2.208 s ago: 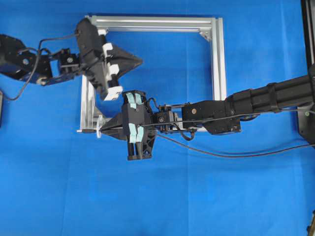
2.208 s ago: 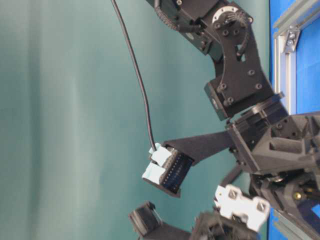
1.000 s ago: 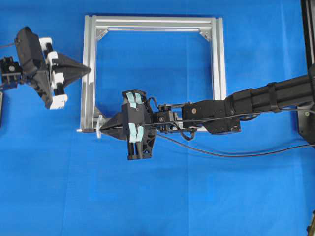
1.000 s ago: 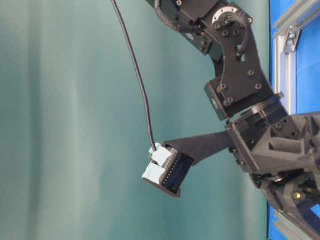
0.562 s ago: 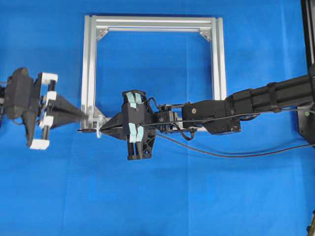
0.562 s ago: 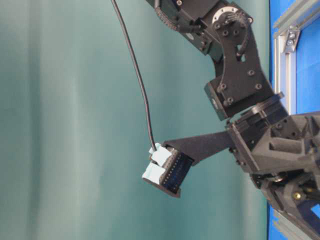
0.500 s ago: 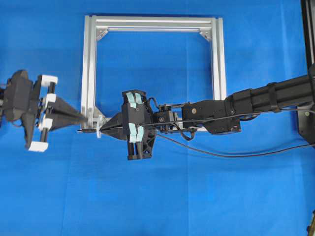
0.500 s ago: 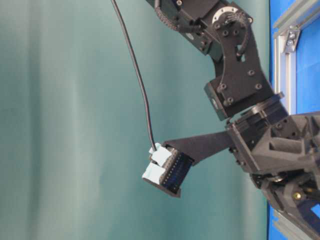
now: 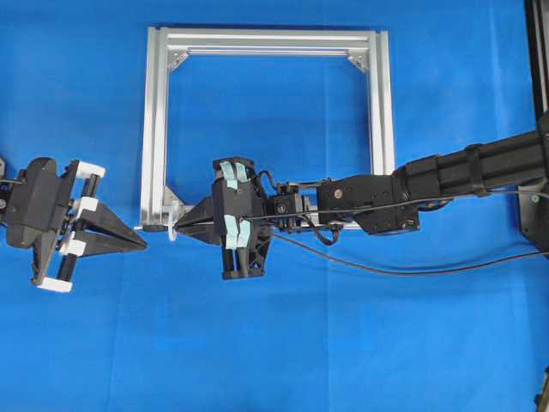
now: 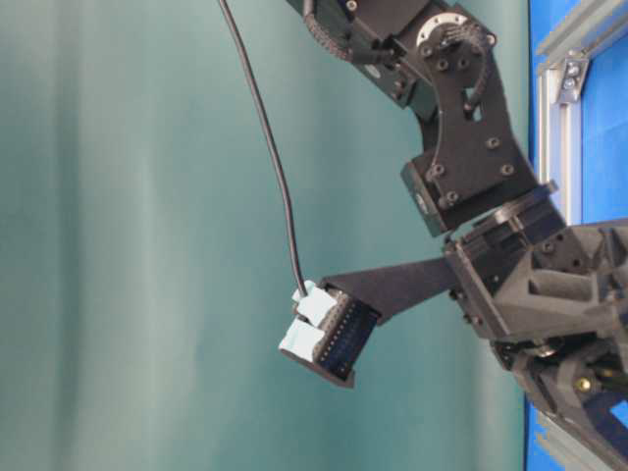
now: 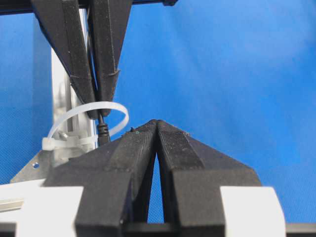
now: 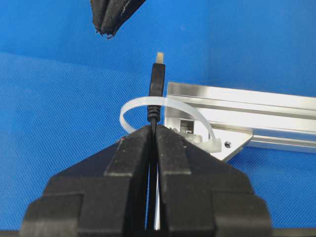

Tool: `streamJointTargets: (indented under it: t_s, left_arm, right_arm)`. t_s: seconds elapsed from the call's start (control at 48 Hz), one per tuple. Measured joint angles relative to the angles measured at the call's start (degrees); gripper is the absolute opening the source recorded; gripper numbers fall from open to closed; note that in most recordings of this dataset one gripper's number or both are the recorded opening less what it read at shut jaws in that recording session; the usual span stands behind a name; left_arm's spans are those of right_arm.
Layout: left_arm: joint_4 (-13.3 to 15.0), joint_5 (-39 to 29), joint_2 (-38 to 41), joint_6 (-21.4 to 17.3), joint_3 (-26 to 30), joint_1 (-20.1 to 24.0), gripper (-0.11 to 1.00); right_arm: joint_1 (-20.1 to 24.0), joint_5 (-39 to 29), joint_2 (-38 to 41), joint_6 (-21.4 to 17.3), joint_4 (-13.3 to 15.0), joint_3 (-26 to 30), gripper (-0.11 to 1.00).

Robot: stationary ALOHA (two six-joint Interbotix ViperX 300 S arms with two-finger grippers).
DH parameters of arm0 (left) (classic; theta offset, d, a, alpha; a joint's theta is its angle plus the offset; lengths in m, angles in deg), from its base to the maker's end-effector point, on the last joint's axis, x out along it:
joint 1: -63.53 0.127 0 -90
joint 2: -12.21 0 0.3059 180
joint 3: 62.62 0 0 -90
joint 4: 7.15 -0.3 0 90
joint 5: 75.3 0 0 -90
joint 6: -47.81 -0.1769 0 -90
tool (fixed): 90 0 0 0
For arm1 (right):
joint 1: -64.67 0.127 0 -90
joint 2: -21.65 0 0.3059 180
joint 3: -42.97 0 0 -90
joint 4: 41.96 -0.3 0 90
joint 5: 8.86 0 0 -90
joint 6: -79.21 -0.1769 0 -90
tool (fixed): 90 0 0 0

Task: Insert the wire through the string loop located on the left side.
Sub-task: 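Open the left gripper around the plug beyond the loop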

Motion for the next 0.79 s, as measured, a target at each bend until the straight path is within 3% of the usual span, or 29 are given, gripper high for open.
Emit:
streamJointTargets:
  t_s: [0.271,0.375,0.5,0.604,0.792]
  left_arm:
    - [0.0,-0.8,-0.4,0.0,0.3,0.0,0.04]
    - [0.0,-1.0,-0.4,0.0,0.6,0.2,0.24]
    - [0.0,-1.1,-0.4,0.0,0.9,1.1,0.64]
    - [0.0,-1.6,-0.4,0.0,1.1,1.9,0.88]
    - [0.0,-3.8,-0.2,0.0,1.8,2.5,0.86]
  right_arm:
    - [0.0,0.0,0.0,0.0,0.1,0.0,-0.04]
    - [0.1,0.0,0.0,0.0,0.0,0.0,-0.04]
    - [0.1,0.0,0.0,0.0,0.0,0.0,-0.04]
    - [0.2,0.0,0.0,0.0,0.0,0.0,-0.04]
    - [0.4,0.0,0.0,0.0,0.0,0.0,-0.04]
